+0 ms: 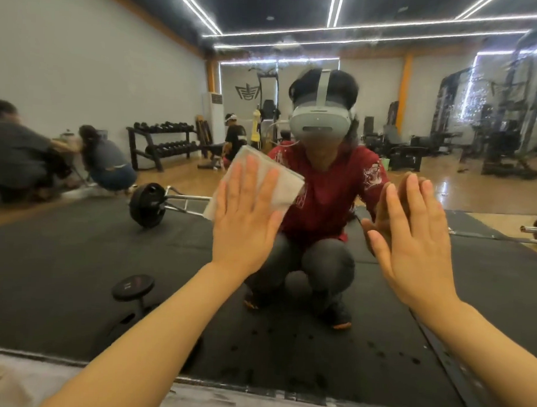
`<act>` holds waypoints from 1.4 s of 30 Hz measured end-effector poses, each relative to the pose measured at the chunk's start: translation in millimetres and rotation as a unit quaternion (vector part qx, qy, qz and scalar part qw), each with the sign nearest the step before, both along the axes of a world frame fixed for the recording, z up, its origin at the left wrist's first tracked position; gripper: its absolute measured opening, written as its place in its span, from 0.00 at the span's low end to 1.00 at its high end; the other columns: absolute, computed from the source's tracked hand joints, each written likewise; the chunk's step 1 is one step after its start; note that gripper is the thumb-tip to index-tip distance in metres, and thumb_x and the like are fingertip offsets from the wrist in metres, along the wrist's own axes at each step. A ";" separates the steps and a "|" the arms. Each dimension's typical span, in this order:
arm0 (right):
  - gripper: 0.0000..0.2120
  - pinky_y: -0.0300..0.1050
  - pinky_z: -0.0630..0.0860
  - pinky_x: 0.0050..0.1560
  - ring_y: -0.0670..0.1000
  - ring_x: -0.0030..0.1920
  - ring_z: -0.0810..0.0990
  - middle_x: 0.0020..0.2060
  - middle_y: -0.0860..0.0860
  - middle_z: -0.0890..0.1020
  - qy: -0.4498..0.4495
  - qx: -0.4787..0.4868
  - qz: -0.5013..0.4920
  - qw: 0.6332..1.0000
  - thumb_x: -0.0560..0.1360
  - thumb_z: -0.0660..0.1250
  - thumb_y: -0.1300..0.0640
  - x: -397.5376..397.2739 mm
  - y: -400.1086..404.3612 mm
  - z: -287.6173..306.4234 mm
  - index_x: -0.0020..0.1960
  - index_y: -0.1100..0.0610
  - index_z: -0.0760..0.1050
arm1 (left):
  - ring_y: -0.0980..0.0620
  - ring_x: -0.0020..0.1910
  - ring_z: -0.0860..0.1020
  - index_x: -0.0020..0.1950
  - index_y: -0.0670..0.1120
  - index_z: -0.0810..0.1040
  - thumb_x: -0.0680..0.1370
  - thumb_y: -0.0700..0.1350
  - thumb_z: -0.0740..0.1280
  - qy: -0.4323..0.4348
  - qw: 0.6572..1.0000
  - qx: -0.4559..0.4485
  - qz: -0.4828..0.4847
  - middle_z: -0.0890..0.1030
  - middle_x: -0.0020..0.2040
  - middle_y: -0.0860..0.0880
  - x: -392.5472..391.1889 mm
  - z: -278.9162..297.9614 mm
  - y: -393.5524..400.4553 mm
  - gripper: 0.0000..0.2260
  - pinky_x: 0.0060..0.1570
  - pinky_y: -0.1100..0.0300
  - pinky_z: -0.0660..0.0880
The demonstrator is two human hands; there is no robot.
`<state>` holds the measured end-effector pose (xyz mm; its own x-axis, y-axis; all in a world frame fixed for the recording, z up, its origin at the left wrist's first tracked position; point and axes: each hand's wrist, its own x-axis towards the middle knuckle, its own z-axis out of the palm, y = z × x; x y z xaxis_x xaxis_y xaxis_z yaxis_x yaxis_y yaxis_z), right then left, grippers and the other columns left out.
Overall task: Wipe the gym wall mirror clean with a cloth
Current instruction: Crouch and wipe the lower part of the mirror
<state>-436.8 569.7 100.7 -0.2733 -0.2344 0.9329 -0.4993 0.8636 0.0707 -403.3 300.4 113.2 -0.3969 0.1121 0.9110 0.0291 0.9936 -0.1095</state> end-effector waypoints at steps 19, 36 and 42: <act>0.32 0.61 0.53 0.76 0.62 0.78 0.50 0.78 0.62 0.54 0.012 -0.008 -0.004 1.000 0.80 0.62 0.51 -4.8 -0.8 -2.2 0.79 0.61 0.56 | 0.40 0.79 0.42 0.81 0.47 0.42 0.82 0.57 0.49 -0.029 0.989 0.135 0.049 0.45 0.80 0.38 12.4 -60.1 -30.2 0.31 0.77 0.43 0.42; 0.31 0.61 0.53 0.77 0.62 0.79 0.50 0.78 0.62 0.54 0.014 -0.005 -0.015 1.000 0.81 0.61 0.51 -5.6 -2.8 -3.3 0.79 0.61 0.55 | 0.34 0.77 0.48 0.81 0.49 0.42 0.83 0.57 0.46 -0.036 0.998 0.048 0.025 0.47 0.79 0.34 11.3 -94.1 -12.1 0.29 0.75 0.41 0.43; 0.31 0.63 0.55 0.76 0.62 0.78 0.51 0.78 0.62 0.55 0.026 -0.008 -0.011 1.000 0.81 0.61 0.51 -7.0 -1.4 -3.7 0.78 0.61 0.56 | 0.37 0.78 0.48 0.81 0.50 0.45 0.84 0.57 0.46 0.045 0.998 0.043 0.003 0.50 0.79 0.36 -6.5 -22.8 11.4 0.27 0.76 0.45 0.40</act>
